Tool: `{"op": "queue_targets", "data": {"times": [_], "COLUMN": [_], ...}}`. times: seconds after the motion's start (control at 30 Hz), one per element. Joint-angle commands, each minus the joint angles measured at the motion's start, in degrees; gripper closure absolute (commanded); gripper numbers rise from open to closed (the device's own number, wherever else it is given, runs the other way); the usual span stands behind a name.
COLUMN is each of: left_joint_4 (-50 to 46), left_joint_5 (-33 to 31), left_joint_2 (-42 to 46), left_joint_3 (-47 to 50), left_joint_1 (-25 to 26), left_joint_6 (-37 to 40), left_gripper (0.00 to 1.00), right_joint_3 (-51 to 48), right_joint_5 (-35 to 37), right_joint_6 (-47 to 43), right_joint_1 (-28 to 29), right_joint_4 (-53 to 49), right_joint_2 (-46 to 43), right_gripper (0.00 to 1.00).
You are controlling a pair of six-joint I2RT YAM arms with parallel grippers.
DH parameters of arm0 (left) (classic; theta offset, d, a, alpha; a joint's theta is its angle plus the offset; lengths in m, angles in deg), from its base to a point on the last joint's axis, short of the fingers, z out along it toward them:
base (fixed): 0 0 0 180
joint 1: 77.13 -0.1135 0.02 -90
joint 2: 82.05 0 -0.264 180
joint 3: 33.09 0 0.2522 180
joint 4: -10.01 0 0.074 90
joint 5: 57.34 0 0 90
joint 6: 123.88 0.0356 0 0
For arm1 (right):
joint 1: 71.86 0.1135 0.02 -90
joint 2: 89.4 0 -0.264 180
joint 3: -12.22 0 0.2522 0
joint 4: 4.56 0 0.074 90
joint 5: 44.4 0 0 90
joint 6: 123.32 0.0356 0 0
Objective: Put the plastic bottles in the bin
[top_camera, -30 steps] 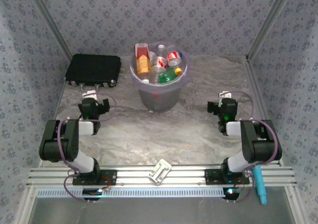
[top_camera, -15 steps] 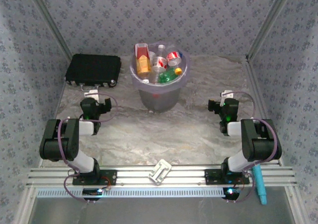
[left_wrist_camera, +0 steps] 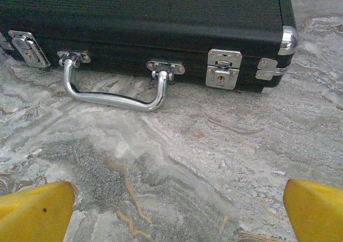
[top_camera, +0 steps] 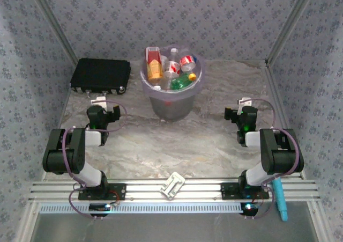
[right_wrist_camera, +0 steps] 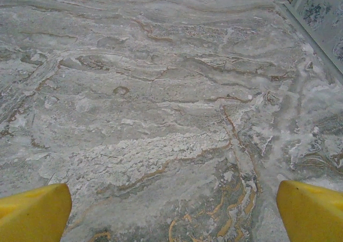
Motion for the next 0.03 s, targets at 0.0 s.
{"op": "queue_targets", "data": {"times": [0.0], "left_joint_4": [1.89], "left_joint_5": [0.65], "left_joint_2": [-0.17], "left_joint_3": [-0.42], "left_joint_1": [0.01], "left_joint_6": [0.53], "left_gripper": [0.00], "right_joint_3": [0.88], "right_joint_5": [-0.69], "right_joint_6": [0.81], "right_joint_1": [-0.14], "right_joint_4": [1.15], "right_joint_2": [-0.05], "right_gripper": [0.00]}}
